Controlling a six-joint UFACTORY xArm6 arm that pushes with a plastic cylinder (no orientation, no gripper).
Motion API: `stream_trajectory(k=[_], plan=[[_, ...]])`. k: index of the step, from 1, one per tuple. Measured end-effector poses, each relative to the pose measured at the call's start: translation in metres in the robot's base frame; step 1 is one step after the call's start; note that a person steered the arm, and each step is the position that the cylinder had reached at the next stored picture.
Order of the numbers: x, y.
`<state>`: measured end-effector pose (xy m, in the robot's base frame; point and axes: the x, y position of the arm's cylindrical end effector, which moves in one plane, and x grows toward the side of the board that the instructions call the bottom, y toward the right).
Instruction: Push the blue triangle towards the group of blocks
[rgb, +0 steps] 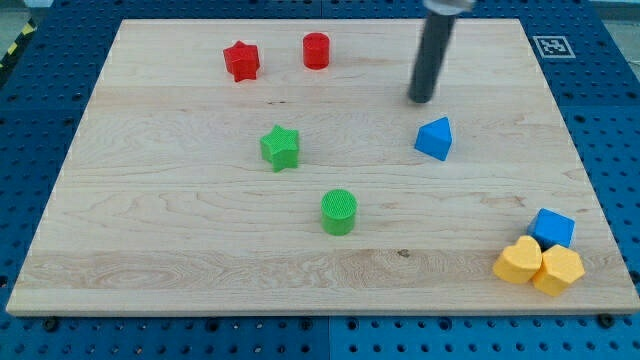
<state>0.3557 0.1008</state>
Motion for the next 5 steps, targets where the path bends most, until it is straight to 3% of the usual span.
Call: stream_trajectory(k=[1, 2, 5], plan=[[0.037, -0.006], [0.048, -0.006], [0.05, -0.002]])
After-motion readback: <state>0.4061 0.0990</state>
